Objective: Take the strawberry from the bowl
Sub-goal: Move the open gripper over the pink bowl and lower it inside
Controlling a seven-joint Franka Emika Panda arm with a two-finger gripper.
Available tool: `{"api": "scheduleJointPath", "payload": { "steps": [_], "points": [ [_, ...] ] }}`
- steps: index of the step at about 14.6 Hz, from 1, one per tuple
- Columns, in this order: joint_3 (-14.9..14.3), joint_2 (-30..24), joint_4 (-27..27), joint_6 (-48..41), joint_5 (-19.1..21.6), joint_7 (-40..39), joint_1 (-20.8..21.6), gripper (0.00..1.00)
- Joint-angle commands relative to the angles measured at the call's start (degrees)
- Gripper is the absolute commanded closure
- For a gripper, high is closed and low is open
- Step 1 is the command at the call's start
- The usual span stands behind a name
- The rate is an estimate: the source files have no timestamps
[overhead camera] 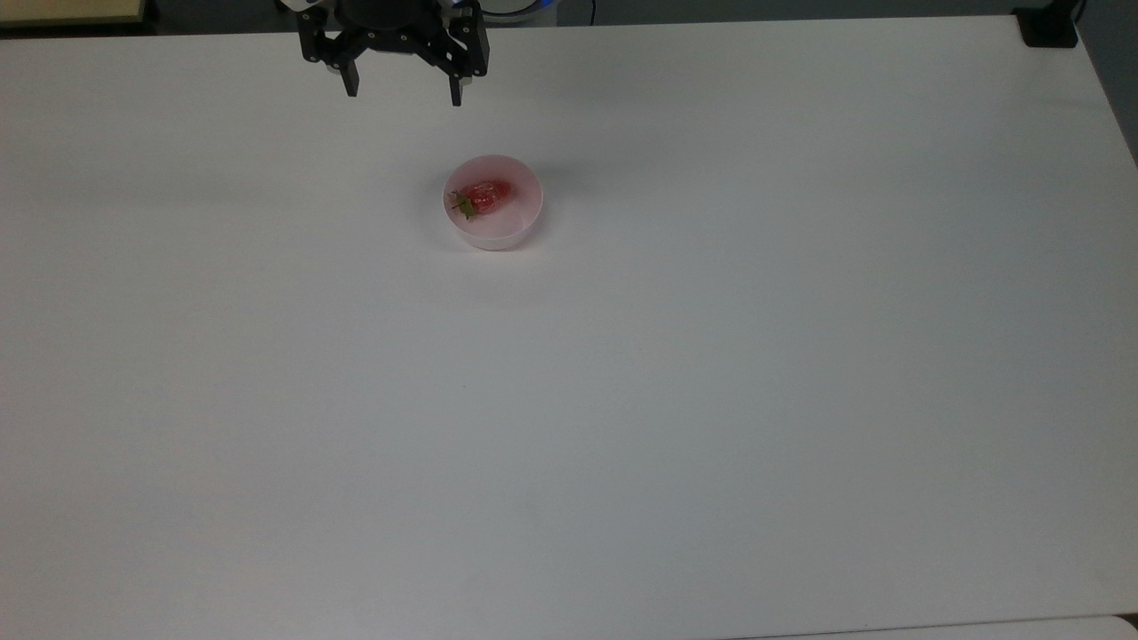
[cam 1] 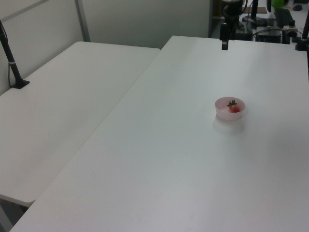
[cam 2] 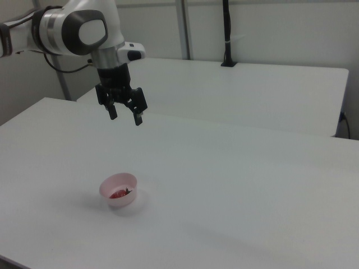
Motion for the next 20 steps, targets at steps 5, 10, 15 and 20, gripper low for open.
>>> {"api": "scheduleJointPath", "payload": {
  "steps": [5,10,15,20],
  "points": [
    [0.0,0.0,-0.5,-1.1,-0.5,-2.0,0.6,0.00],
    [-0.1,0.5,-0.5,-2.4,-0.5,-4.5,1.9,0.00],
    [-1.6,3.9,-4.6,-1.5,-2.3,-17.3,9.2,0.07],
    [-2.4,7.7,-11.9,8.0,-6.6,-24.0,13.5,0.16]
  ]
}}
